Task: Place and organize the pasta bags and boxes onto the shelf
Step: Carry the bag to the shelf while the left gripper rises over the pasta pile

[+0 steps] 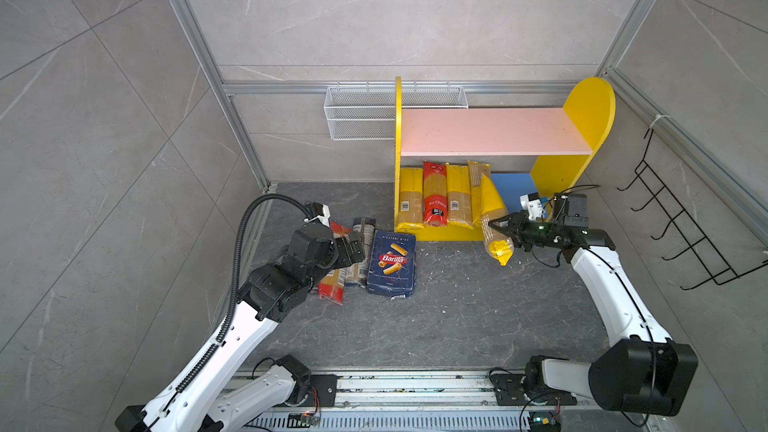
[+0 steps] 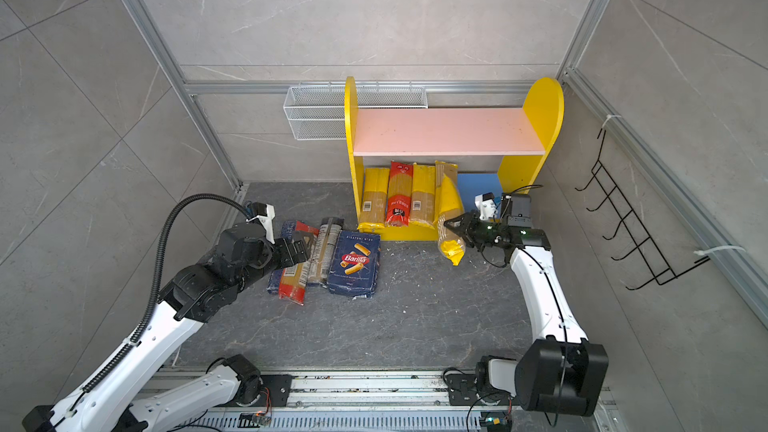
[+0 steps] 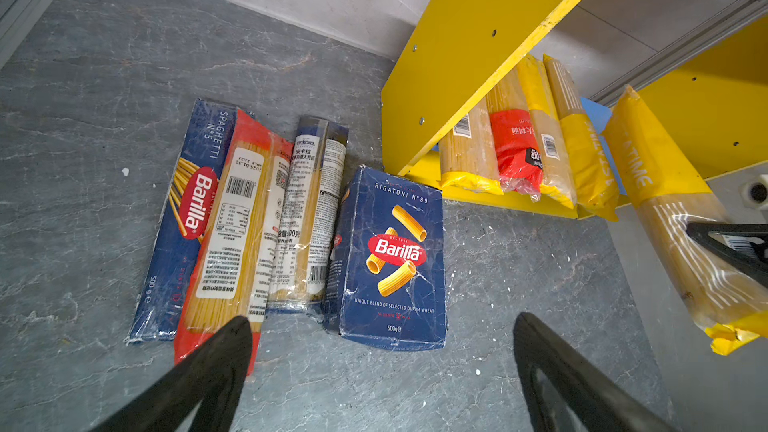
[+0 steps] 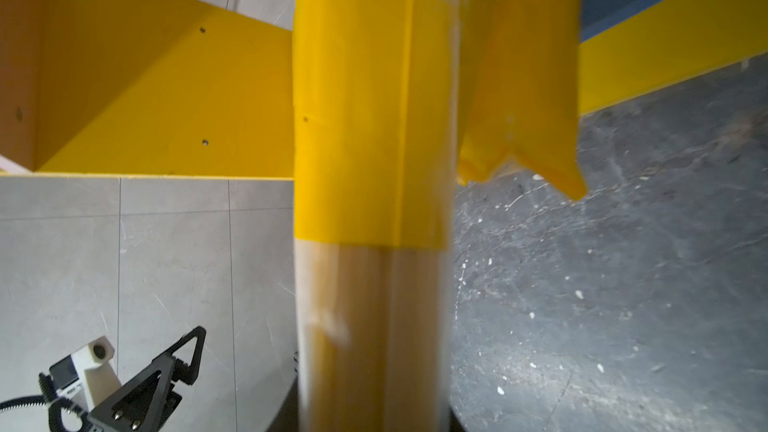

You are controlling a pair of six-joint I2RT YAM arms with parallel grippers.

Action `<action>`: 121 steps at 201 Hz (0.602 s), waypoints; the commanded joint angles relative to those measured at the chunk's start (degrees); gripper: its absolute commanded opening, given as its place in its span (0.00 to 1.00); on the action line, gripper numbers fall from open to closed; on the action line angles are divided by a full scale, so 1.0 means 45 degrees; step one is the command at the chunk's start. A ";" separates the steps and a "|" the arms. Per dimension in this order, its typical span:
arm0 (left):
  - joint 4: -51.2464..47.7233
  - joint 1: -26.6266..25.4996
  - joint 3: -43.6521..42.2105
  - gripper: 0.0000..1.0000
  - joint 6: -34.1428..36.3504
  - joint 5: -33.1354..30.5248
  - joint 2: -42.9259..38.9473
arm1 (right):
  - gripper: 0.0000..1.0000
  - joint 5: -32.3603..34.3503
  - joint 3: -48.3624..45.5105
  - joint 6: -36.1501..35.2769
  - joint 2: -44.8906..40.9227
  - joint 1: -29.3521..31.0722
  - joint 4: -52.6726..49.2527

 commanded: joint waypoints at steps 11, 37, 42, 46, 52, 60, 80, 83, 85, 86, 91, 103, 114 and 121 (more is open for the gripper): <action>0.0717 0.0049 0.0537 1.00 0.0598 0.0326 0.0479 | 0.21 -0.1255 0.0831 -0.0319 0.0067 -0.1316 0.2487; 0.1102 0.0065 0.0653 1.00 0.0781 0.0510 0.1018 | 0.21 -0.1244 0.0676 -0.0095 0.0396 -0.2195 0.2860; 0.1162 0.0063 0.0700 1.00 0.0800 0.0568 0.1150 | 0.21 -0.1211 0.0658 -0.0019 0.0513 -0.2278 0.2959; 0.1219 0.0060 0.0730 1.00 0.0818 0.0623 0.1249 | 0.21 -0.1223 0.0647 0.0053 0.0596 -0.2330 0.3044; 0.1305 0.0074 0.0768 1.00 0.0838 0.0702 0.1385 | 0.21 -0.1219 0.0604 0.0184 0.0722 -0.2365 0.3298; 0.1405 0.0070 0.0805 1.00 0.0840 0.0838 0.1578 | 0.21 -0.1156 0.0580 0.0354 0.0886 -0.2355 0.3615; 0.1604 0.0077 0.0870 1.00 0.0871 0.1103 0.1875 | 0.22 -0.1020 0.0735 0.0669 0.1392 -0.2366 0.4163; 0.1634 0.0075 0.0871 1.00 0.0878 0.1123 0.1897 | 0.21 -0.0973 0.0796 0.0677 0.1480 -0.2366 0.4189; 0.1633 0.0077 0.0871 1.00 0.0878 0.1136 0.1911 | 0.22 -0.0925 0.0843 0.0672 0.1528 -0.2366 0.4196; 0.1640 0.0087 0.0871 1.00 0.0879 0.1142 0.1917 | 0.21 -0.0901 0.0867 0.0658 0.1550 -0.2347 0.4187; 0.1635 0.0080 0.0881 1.00 0.0902 0.1147 0.1914 | 0.22 -0.0782 0.1005 0.0599 0.1710 -0.2365 0.4133; 0.1586 0.0079 0.0856 1.00 0.0956 0.1114 0.1866 | 0.22 -0.0554 0.1397 0.0469 0.2088 -0.2366 0.4066; 0.1542 0.0083 0.0816 1.00 0.0976 0.1055 0.1753 | 0.22 -0.0272 0.1792 0.0235 0.2386 -0.2365 0.3811; 0.1512 0.0100 0.0765 1.00 0.0995 0.1000 0.1658 | 0.21 -0.0134 0.2017 0.0097 0.2563 -0.2356 0.3685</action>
